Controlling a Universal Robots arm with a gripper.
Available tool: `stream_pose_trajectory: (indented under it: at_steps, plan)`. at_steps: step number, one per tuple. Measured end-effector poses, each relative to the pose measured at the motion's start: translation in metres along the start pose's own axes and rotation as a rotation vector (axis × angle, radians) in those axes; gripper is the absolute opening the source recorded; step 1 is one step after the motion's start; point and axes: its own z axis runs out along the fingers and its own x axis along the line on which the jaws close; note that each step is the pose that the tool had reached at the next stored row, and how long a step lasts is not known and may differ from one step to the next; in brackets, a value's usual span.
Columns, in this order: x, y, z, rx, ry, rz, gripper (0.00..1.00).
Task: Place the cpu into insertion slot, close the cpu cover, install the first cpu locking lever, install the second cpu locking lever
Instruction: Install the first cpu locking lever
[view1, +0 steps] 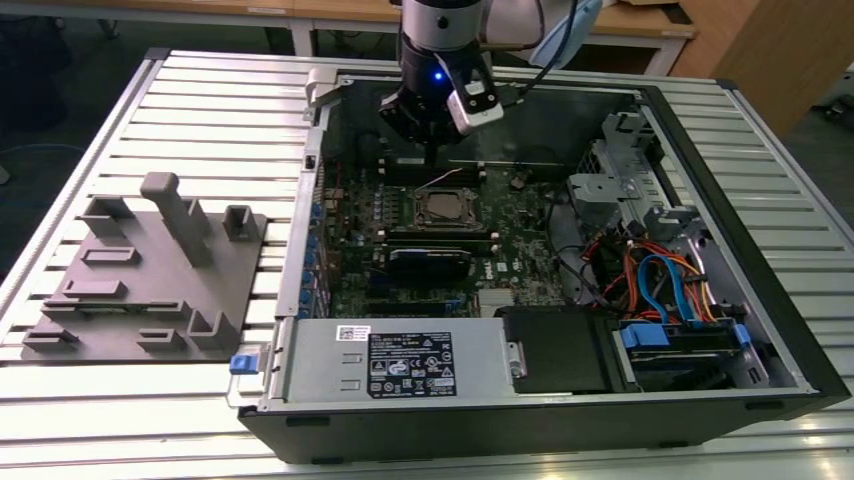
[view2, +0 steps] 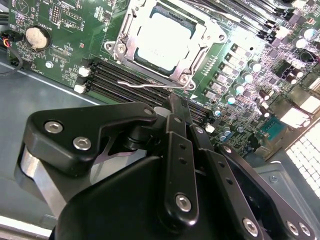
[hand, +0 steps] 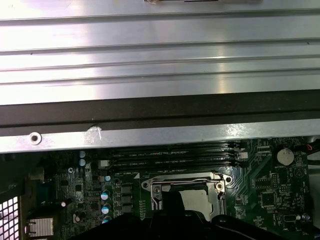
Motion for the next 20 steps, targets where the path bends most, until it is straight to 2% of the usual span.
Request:
stream_pose_trajectory:
  at_steps: [11, 12, 14, 15, 20]
  plan:
    - [-0.0001, 0.0, 0.0001, -0.0003, 0.0001, 0.0, 0.1]
    - [-0.0002, -0.0002, 0.0004, -0.0031, 0.0002, 0.0, 0.1]
    - [-0.0006, -0.0021, 0.0015, -0.0178, 0.0014, 0.001, 0.1]
    - [-0.0012, -0.0028, 0.0024, -0.0221, 0.0016, 0.001, 0.1]
    - [-0.0101, -0.0029, 0.0074, -0.0319, 0.0023, 0.001, 0.1]
